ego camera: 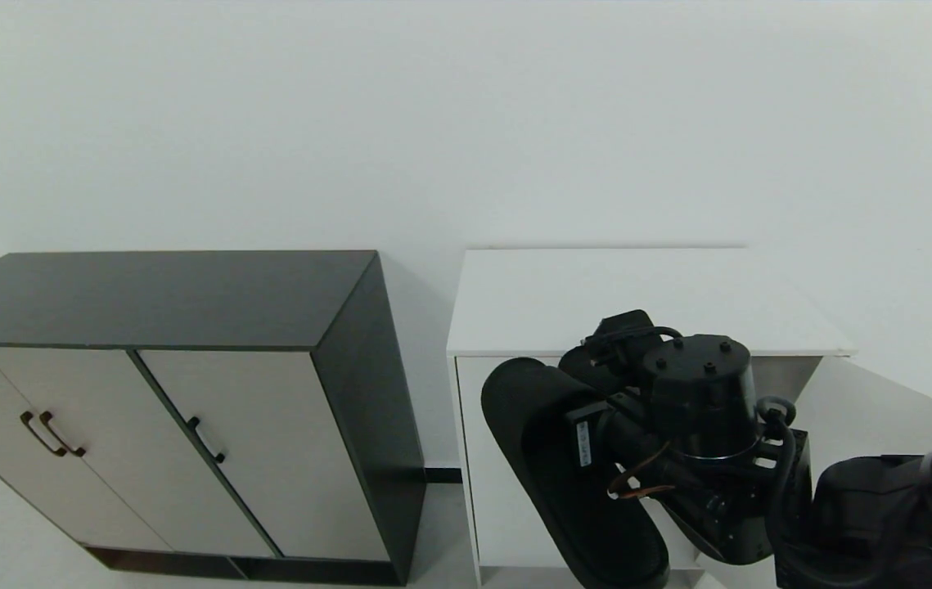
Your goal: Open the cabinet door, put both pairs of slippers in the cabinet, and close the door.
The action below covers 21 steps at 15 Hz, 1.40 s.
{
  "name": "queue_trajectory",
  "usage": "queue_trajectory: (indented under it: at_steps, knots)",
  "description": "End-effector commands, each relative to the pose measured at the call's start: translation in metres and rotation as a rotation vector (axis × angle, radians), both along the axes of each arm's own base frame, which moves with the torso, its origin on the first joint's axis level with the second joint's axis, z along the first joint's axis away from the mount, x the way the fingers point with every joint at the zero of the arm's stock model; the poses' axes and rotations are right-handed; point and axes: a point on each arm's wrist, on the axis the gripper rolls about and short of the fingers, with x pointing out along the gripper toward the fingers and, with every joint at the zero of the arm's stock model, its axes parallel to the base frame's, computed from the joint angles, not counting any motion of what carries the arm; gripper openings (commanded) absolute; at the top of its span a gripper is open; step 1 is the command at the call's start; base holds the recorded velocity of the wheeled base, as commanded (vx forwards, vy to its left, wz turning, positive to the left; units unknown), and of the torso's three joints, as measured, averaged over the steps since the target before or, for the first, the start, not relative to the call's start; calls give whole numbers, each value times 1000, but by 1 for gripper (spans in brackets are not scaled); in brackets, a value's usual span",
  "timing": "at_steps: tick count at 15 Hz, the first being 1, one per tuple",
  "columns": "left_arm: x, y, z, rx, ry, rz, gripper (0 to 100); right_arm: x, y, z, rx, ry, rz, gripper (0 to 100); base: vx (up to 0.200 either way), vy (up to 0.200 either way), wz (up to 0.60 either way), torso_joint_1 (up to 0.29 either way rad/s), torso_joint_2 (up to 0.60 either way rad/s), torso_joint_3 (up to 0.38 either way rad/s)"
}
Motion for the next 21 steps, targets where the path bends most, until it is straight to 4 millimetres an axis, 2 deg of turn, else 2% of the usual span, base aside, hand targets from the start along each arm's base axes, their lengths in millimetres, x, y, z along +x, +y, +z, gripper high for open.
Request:
queue_trajectory:
  at_steps: [1,2,21]
  knots:
    - [0,0,0,0,1,0,0,0,0,-1,-2,2,1,0,0,0,0,0,0,0]
    - [0,0,0,0,1,0,0,-1,1,-1,-5,2,5,0,0,0,0,0,0,0]
    - [0,0,0,0,2,0,0,-6,-3,-5,-7,-34,19,0,0,-200,0,2,4,4]
